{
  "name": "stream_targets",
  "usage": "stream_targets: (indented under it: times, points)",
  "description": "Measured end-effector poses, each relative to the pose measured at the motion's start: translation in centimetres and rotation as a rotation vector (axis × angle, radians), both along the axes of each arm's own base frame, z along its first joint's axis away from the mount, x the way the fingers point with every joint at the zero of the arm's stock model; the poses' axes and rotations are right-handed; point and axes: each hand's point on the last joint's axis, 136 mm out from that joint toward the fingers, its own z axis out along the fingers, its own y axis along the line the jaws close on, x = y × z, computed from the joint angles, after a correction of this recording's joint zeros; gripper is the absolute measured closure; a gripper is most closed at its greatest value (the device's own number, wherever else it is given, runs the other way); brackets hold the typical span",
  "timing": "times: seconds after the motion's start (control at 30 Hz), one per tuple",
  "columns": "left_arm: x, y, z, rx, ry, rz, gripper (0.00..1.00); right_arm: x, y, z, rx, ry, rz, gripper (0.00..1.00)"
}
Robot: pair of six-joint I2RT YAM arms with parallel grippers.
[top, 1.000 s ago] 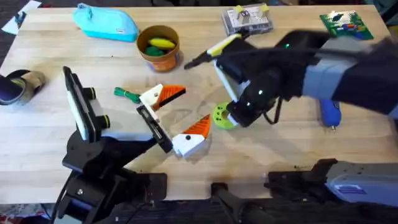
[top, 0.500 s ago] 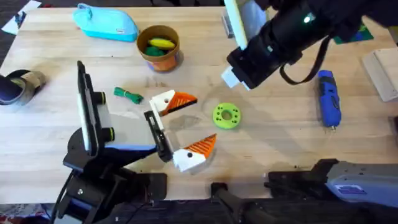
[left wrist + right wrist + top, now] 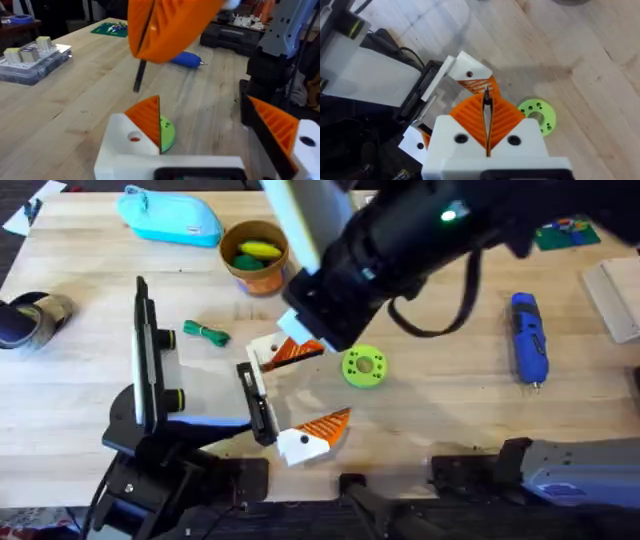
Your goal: Pick up the gripper from the table and insert it into the empty holder that is missing its gripper. Then pick up a screw, insert it into the mounting hole, and use the screwdriver to tighten it. Finally, clean up the table by picking up the vegetable and placing it into the bucket.
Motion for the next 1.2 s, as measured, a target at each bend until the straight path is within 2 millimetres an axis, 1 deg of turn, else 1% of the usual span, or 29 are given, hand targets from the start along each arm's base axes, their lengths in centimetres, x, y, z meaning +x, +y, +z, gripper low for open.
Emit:
stream_targets:
  times: [0.1,0.2,0.37,0.57,0.6,0.67,1.0,1.2]
  points:
    - [0.0,0.0,0.0,0.000,0.000,-0.001,0.009,-0.5,1.0,-0.7,-0.019,0.017,0.023,0.995]
    - [0.0,0.0,0.0,0.000,0.000,-0.002,0.009,-0.9,1.5,-1.3,-0.037,0.029,0.038,0.995]
    - [0.0,0.0,0.0,0.000,0.000,-0.002,0.009,-1.2,1.8,-1.6,-0.046,0.030,0.059,0.995]
    - [0.0,0.0,0.0,0.000,0.000,-0.002,0.009,-1.2,2.0,-1.8,-0.055,0.027,0.075,0.995]
    - [0.0,0.0,0.0,0.000,0.000,-0.002,0.009,-1.2,2.1,-2.0,-0.059,0.029,0.077,0.995]
    - [0.0,0.0,0.0,0.000,0.001,-0.001,0.009,-1.2,2.6,-3.1,-0.085,0.041,0.090,0.995]
    - [0.0,0.0,0.0,0.000,0.001,-0.002,0.009,-1.1,2.7,-3.1,-0.085,0.031,0.108,0.995]
    - [0.0,0.0,0.0,0.000,0.000,-0.002,0.009,-0.9,3.1,-2.9,-0.065,0.018,0.108,0.995]
